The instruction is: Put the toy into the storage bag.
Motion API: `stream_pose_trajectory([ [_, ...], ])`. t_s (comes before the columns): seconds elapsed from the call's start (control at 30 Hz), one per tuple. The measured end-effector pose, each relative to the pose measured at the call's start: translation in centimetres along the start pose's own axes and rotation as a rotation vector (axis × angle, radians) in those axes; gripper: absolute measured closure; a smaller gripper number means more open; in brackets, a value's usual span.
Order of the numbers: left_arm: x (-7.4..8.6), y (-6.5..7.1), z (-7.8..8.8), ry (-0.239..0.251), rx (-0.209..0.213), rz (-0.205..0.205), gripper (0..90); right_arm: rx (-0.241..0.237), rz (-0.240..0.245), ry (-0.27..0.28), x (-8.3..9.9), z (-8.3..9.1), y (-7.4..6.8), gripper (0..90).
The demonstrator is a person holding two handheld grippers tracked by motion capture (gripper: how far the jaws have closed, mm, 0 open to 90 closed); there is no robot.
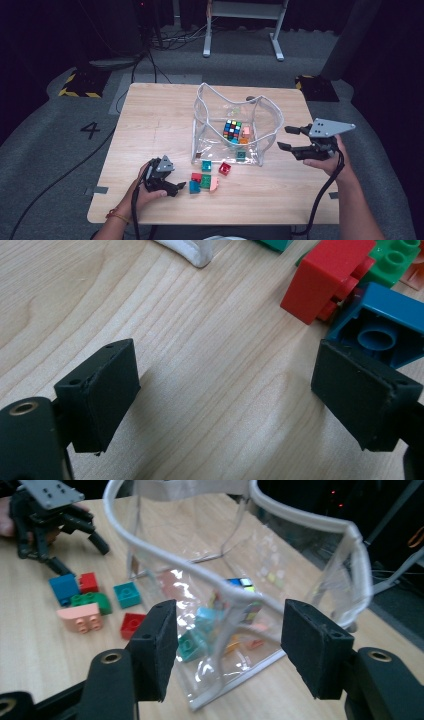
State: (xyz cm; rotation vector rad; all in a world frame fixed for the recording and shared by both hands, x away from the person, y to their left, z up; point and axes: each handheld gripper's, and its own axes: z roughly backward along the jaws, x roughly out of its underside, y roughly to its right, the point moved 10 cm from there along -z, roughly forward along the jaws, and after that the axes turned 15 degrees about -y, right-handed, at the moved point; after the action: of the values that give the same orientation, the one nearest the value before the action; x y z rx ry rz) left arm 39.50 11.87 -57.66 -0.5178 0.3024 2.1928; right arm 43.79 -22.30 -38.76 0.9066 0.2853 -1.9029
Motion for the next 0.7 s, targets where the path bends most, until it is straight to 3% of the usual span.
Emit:
stream_pose_trajectory([
  [0.13, 0.0, 0.0, 0.0, 0.000, 0.000, 0.000, 12.0, -0.042, 0.004, 0.001, 1.2, -0.9, -2.0, 40.0],
  [0.2, 0.0, 0.0, 0.0, 0.000, 0.000, 0.000, 12.0, -0.041, 0.016, -0.006, 1.8, -1.6, -3.0, 40.1],
  [0.3, 0.0, 0.0, 0.0, 0.000, 0.000, 0.000, 12.0, -0.086, 0.006, 0.008, 2.3, -2.9, -4.6, 40.4],
  [0.5, 0.0, 0.0, 0.0, 0.000, 0.000, 0.000, 12.0, -0.164, 0.030, -0.040, 3.5, -7.4, -8.1, 41.5],
  [0.7, 0.0, 0.0, 0.0, 0.000, 0.000, 0.000, 12.0, -0.198, 0.015, -0.100, 3.7, -11.8, -9.6, 41.4],
])
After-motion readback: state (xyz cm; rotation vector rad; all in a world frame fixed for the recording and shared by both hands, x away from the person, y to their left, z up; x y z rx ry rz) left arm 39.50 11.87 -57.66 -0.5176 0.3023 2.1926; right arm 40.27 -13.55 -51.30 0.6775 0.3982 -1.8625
